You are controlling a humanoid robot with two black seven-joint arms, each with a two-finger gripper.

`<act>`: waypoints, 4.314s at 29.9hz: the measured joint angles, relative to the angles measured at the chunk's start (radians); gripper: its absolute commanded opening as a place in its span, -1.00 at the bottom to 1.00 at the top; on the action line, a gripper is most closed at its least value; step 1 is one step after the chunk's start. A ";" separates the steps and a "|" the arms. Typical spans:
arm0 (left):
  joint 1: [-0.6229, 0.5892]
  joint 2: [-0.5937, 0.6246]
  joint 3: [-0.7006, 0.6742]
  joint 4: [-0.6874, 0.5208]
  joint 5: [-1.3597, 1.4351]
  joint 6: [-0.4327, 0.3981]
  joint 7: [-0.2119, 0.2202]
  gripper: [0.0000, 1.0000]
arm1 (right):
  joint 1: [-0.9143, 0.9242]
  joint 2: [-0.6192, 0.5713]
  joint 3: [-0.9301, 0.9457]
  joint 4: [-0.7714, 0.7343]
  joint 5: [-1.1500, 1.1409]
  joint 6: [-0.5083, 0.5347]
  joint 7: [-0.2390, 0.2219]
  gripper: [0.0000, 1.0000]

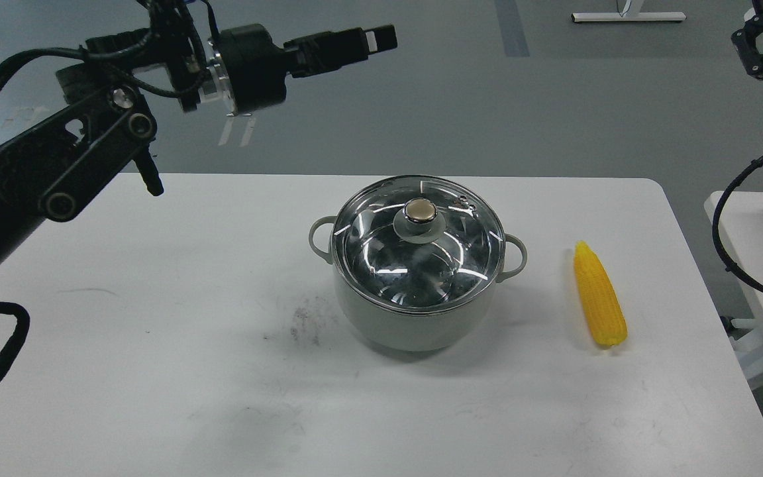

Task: Open pot and put corn in
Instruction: 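Reach the left gripper over the pot toward the lid knob, then close the left gripper on the glass lid's knob, then lift the glass lid off the pot with the left gripper, then lower the lid onto the table beside the pot with the left gripper, then release the lid and raise the left gripper away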

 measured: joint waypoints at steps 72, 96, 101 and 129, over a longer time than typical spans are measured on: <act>-0.108 0.175 0.413 -0.095 0.204 0.375 -0.081 -0.32 | -0.045 -0.001 0.022 0.014 0.000 0.000 0.003 1.00; 0.447 0.630 0.415 -0.034 0.088 0.638 -0.098 -0.29 | -0.067 -0.001 0.012 0.018 -0.002 0.000 0.002 1.00; 0.465 0.524 0.416 0.121 0.080 0.642 -0.098 -0.28 | -0.071 -0.003 0.012 0.019 -0.002 0.000 0.002 1.00; 0.417 0.418 0.414 0.246 -0.076 0.675 -0.098 0.88 | -0.107 -0.009 0.009 0.055 -0.005 0.000 0.001 1.00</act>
